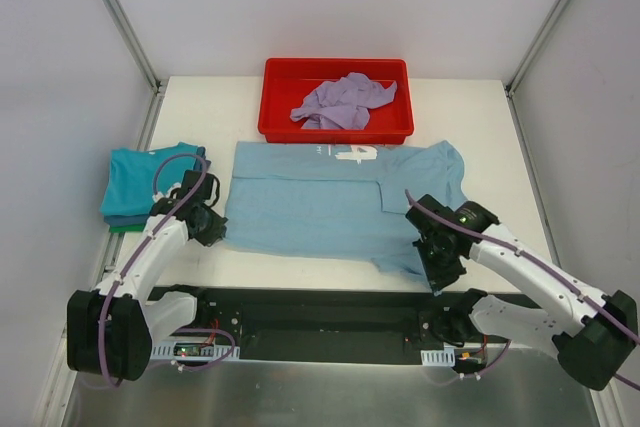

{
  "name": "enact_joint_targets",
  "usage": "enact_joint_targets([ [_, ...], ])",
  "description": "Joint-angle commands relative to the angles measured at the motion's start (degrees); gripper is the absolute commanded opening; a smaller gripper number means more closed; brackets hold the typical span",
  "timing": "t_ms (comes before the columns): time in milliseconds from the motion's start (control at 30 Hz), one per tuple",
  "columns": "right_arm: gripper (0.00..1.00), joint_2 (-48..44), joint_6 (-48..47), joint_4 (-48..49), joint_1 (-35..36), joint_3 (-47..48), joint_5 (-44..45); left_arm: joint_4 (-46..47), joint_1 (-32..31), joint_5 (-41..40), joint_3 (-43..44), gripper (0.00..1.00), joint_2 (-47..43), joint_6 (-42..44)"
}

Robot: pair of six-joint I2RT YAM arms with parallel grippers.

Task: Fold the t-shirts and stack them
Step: Grap the side of the flattened tshirt closest away from the robot with both arms

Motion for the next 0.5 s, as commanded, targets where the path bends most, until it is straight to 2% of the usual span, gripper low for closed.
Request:
enact_joint_targets([
  [0,0.04,-3.17,0.6,-9.34,-2.63,2.85,3.62,-5.08,0.54,-2.49,2.53,0.0,-2.3,0.89],
  [467,0.01,-8.53,-3.35,-16.03,-11.34,6.36,10.66,-10.27,0.54,-5.57,3.4,0.0,-3.28,1.51],
])
